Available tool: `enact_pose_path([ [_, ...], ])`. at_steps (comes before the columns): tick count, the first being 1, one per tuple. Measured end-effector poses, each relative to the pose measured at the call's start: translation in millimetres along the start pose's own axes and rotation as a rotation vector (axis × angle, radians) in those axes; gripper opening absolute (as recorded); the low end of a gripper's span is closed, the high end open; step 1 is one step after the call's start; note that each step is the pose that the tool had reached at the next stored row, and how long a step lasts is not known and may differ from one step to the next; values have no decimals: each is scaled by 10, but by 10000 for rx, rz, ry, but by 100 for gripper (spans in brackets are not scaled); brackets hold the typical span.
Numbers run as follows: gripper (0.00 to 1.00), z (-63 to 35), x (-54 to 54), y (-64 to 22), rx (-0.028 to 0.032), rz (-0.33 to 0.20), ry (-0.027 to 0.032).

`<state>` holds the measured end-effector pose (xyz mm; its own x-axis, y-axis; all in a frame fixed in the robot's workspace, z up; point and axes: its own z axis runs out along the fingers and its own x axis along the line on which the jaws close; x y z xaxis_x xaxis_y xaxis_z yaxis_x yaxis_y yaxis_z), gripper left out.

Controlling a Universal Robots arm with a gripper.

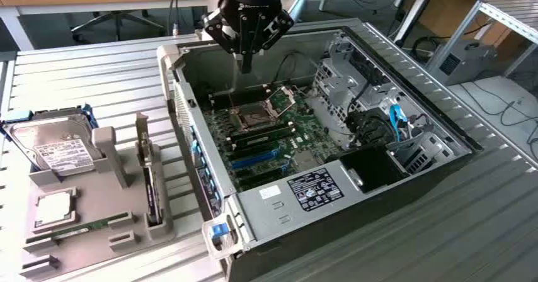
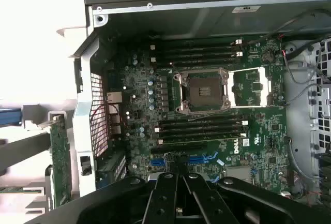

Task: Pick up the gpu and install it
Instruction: 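Reach for the gpu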

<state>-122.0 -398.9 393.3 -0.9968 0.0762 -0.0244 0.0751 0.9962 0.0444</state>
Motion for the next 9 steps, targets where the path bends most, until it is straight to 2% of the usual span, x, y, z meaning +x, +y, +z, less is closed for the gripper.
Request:
enact_pose_path([
  [6, 11, -5, 151, -11, 1, 0, 0],
  [9, 11, -5, 160, -12, 1, 0, 0],
])
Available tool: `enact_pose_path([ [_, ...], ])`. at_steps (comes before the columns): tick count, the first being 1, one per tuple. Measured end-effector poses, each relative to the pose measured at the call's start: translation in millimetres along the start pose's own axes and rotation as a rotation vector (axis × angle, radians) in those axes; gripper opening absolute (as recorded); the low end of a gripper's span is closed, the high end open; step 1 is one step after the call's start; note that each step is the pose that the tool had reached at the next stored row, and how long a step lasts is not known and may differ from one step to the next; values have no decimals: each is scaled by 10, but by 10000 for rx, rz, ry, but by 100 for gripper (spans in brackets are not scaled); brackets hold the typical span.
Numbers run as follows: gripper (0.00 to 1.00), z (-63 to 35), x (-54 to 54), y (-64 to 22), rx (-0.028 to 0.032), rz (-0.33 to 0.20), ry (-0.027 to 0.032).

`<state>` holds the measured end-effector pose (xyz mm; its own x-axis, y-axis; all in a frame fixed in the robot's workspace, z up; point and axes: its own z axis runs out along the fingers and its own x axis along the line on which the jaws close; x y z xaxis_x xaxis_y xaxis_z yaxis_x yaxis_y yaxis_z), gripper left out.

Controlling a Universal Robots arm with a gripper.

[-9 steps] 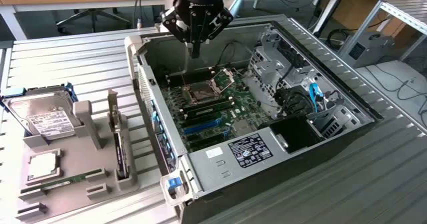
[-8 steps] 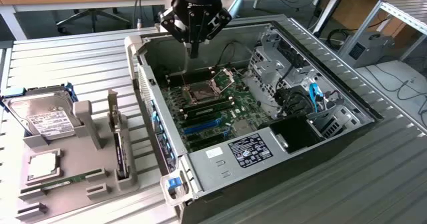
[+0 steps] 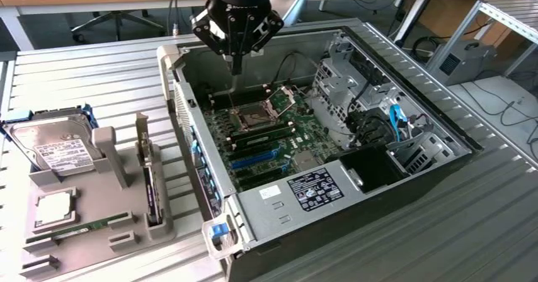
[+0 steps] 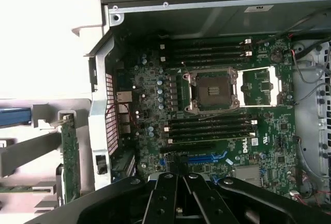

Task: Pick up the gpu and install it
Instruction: 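Reach for the gpu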

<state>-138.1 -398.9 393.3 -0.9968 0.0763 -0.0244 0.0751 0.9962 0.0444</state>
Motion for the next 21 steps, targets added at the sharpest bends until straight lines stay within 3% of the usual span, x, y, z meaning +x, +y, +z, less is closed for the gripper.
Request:
enact_pose_path([
  [3, 11, -2, 67, -5, 0, -1, 0],
  [21, 11, -4, 123, -9, 0, -1, 0],
])
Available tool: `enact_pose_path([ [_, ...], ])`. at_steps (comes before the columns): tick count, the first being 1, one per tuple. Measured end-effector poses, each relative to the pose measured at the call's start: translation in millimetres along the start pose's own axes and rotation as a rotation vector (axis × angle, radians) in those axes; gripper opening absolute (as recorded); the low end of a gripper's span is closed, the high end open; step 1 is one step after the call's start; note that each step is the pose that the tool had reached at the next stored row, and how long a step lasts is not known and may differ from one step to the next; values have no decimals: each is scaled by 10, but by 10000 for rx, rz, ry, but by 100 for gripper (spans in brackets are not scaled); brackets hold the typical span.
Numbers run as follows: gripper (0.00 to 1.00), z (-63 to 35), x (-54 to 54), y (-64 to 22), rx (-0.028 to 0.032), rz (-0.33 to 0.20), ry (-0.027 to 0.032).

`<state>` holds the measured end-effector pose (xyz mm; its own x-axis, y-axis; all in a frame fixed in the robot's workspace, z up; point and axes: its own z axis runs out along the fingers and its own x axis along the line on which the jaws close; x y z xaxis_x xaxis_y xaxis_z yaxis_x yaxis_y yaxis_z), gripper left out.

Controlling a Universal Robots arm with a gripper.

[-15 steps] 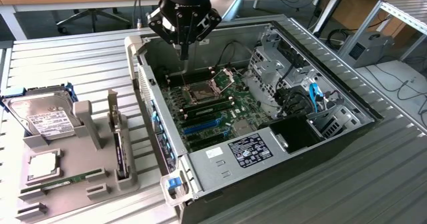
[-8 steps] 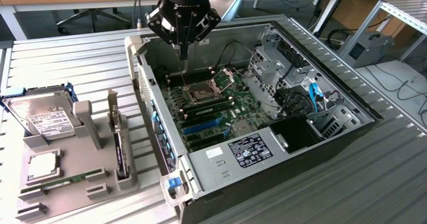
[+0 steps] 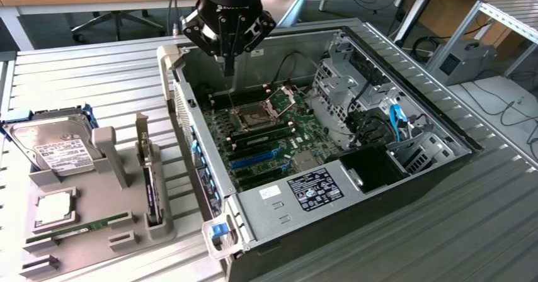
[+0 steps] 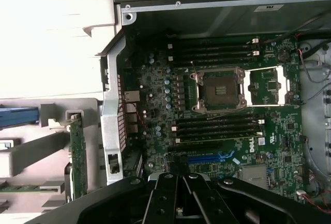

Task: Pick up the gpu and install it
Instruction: 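Reach for the gpu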

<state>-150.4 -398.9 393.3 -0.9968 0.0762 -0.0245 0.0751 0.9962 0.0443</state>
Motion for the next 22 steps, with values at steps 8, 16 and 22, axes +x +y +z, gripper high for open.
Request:
enact_pose_path([
  [8, 11, 0, 19, -1, 0, 0, 0],
  [16, 11, -1, 38, -3, 0, 1, 0],
  [22, 11, -1, 49, -4, -1, 0, 0],
])
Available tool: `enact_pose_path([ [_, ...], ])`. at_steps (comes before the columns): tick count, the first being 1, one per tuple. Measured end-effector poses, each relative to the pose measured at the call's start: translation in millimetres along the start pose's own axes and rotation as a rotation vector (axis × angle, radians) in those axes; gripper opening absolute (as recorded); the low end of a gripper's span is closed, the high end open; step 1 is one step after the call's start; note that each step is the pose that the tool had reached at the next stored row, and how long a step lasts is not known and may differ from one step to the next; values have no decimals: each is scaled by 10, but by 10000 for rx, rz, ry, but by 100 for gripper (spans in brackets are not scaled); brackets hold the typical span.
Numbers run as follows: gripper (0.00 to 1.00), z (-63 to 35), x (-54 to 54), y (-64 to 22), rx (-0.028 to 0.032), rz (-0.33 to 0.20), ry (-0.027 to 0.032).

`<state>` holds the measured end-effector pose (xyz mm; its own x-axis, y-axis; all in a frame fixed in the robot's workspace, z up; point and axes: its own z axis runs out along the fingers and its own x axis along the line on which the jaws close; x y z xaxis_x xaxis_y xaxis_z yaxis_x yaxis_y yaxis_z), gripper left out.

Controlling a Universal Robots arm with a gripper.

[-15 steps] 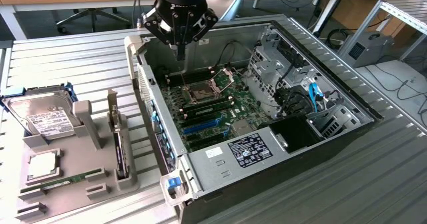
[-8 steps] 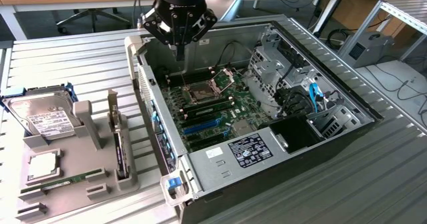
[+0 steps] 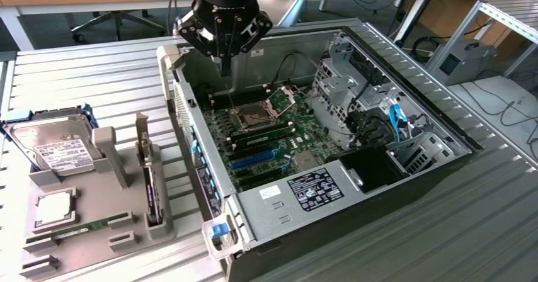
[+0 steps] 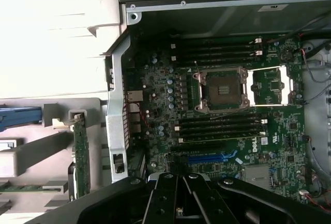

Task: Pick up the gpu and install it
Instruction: 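Reach for the gpu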

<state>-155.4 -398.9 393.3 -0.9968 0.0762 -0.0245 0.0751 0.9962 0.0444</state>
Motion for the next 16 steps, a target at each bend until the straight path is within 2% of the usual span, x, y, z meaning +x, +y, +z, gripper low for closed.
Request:
enact_pose_path([
  [16, 11, -2, 57, -4, 1, 0, 0],
])
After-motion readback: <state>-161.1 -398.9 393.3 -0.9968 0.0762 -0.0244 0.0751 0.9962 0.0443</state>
